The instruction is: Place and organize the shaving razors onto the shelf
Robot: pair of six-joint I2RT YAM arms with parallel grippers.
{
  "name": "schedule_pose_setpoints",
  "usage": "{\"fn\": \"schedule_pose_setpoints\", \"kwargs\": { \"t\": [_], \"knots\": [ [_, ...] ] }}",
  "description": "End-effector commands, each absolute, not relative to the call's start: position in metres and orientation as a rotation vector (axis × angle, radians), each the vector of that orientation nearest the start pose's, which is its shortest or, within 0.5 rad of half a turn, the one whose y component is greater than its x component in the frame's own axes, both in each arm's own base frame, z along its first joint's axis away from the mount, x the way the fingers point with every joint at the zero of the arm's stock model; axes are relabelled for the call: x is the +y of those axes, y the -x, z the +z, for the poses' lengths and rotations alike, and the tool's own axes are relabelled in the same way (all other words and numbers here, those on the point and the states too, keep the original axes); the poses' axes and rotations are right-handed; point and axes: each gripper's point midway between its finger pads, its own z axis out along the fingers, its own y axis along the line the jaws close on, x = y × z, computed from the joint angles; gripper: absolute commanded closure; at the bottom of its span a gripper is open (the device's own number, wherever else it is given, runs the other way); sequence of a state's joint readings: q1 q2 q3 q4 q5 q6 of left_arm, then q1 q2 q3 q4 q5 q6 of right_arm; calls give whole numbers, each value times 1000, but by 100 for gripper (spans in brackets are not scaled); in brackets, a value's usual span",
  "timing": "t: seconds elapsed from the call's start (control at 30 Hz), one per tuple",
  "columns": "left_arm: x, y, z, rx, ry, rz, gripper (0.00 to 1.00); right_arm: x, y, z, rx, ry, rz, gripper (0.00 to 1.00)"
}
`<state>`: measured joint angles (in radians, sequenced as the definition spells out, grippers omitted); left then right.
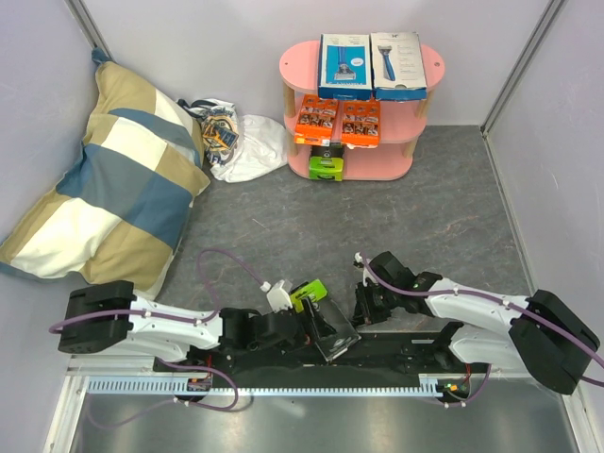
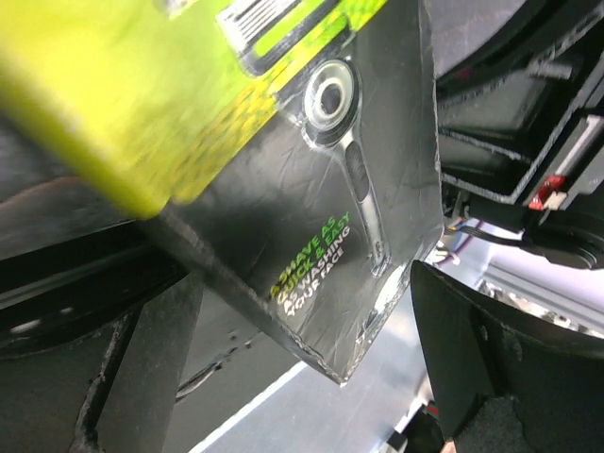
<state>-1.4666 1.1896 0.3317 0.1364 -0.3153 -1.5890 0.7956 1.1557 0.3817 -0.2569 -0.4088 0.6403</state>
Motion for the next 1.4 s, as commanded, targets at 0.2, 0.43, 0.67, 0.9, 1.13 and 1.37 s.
{"fn": "schedule_pose_setpoints", "kwargs": {
  "t": [0.2, 0.43, 0.67, 0.9, 1.13, 1.37],
  "knots": [
    [-259, -73, 19, 2499, 279, -756, 1, 229, -87, 19, 2833, 428, 977, 82],
    [-265, -70, 0, 2502, 265, -781, 1, 236, -87, 18, 2819, 454, 1025, 83],
    [-294, -81, 19, 2329, 188, -1008, 2, 244, -76, 21, 2771, 493, 1177, 83],
    [-313, -87, 58, 2120, 77, -1150, 9, 253, -77, 31, 2702, 525, 1266, 83],
    [-334, -82, 102, 1991, -31, -1284, 20, 265, -87, 51, 2601, 531, 1318, 83],
    [-335, -77, 122, 1904, -43, -1399, 57, 270, -98, 60, 2551, 526, 1302, 83]
  ]
}}
